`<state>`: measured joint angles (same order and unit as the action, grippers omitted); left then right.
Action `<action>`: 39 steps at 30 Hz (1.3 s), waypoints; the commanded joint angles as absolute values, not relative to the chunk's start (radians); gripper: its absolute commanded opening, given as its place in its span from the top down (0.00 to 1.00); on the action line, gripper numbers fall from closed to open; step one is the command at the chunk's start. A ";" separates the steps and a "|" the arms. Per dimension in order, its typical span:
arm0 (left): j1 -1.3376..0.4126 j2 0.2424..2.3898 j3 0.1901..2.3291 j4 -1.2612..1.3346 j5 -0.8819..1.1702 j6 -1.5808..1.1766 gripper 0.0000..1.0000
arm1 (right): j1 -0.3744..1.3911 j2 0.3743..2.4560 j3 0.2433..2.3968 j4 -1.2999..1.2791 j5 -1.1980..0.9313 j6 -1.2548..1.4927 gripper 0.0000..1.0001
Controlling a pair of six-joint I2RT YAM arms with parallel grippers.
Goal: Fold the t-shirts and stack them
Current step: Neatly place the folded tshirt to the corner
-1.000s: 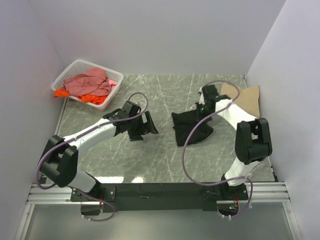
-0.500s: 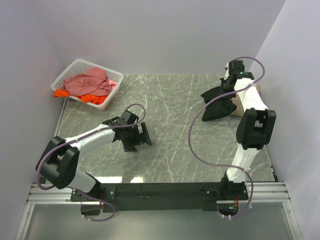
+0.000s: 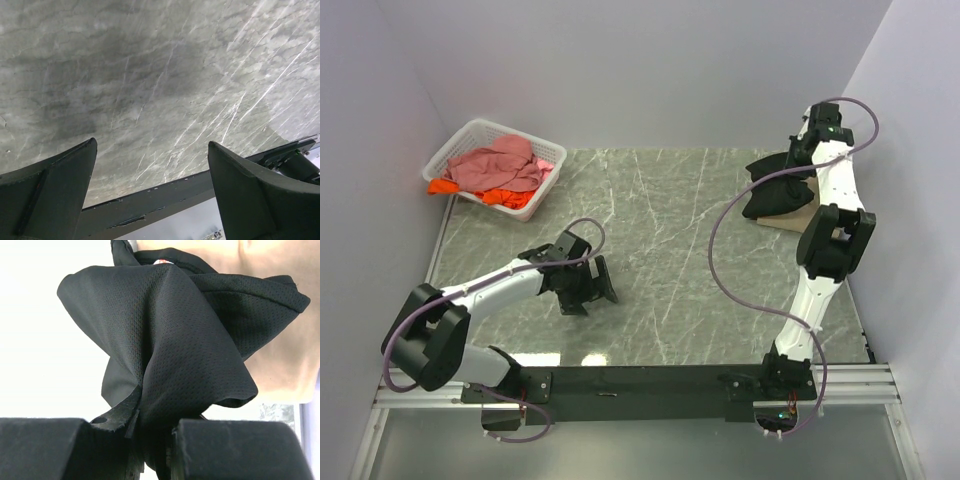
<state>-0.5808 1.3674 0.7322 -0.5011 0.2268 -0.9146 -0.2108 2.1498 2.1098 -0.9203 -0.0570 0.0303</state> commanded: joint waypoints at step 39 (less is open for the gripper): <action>-0.578 1.284 0.755 -0.621 0.189 -0.954 0.02 | -0.311 2.034 1.958 -0.643 0.264 0.035 0.11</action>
<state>-0.5808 1.3212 0.7204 -0.6147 0.2035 -0.9413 -0.3145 2.2192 1.9823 -0.7494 0.2081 0.0433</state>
